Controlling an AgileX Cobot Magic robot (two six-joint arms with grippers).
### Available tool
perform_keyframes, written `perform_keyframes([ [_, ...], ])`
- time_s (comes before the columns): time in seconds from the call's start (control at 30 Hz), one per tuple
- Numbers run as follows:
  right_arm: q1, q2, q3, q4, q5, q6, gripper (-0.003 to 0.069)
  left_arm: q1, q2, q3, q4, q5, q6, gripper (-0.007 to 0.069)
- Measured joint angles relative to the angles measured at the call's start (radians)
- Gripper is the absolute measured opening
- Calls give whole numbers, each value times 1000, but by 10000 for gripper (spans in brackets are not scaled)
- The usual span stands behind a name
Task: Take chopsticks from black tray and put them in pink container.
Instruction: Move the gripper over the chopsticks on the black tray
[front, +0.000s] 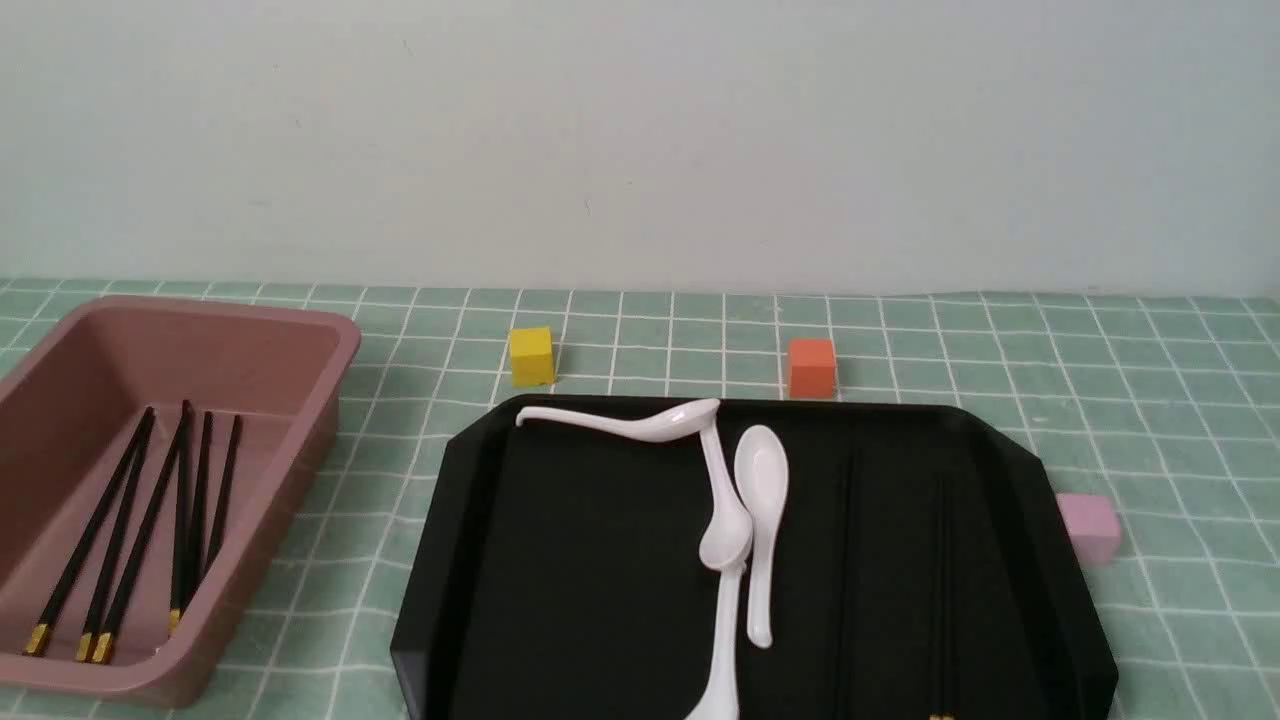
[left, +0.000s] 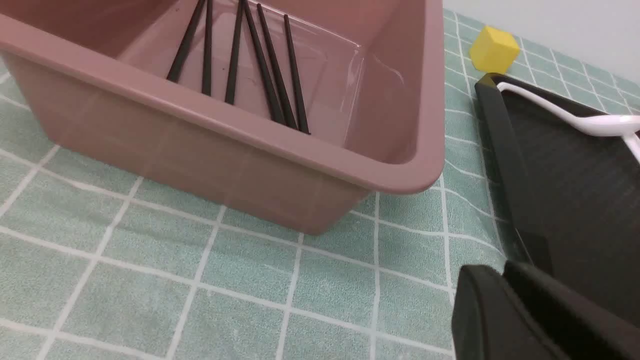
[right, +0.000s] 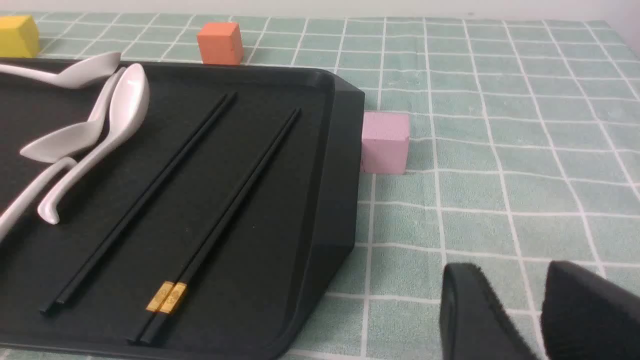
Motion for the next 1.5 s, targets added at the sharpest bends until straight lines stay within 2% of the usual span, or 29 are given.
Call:
perform_keyframes([
  [1.5,0,0,0,0,0,0,240,0,0,0,0,0,0,92],
])
